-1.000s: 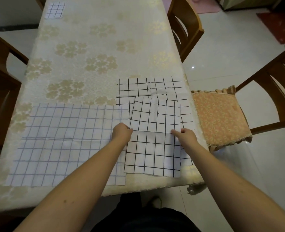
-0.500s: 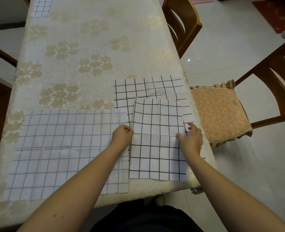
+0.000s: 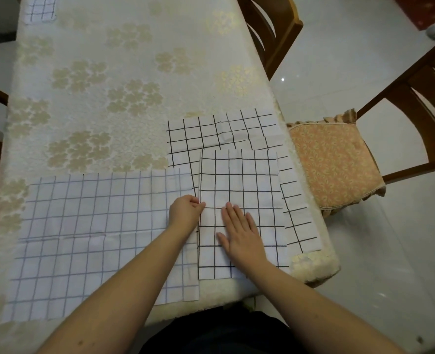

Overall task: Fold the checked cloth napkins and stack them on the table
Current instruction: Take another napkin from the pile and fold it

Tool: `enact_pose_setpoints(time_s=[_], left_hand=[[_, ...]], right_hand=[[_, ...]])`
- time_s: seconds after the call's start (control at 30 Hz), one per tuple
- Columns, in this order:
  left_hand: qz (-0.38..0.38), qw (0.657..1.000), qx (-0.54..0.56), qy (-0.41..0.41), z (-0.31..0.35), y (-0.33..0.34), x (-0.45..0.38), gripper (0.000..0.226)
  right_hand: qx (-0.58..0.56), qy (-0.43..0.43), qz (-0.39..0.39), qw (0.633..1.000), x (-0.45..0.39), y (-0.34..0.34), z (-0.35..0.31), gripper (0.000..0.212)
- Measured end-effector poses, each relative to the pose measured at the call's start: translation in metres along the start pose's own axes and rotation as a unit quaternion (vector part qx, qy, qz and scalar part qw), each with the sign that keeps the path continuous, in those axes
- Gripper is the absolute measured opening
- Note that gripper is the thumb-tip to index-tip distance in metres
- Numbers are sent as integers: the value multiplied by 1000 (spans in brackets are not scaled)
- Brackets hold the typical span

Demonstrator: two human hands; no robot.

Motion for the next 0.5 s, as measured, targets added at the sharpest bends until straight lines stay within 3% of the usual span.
enact_pose_setpoints(time_s=[0.33,0.5], left_hand=[[-2,1000,14,-6,-1,0,2,23],[-10,1000,26,-6,1,-2,3,22]], right_hand=[[-3,128,4,992,26,-14,82,66],[-35,133,45,989,24,-20,86,63]])
Point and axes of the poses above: each hand's wrist, its own x-axis away from the middle knuckle, its own y-axis out of the palm, z = x × y, the point moved 4 cm from there along -x, towards the middle knuckle, and after that the axes turned 5 degrees about x, right-handed, at the moved point
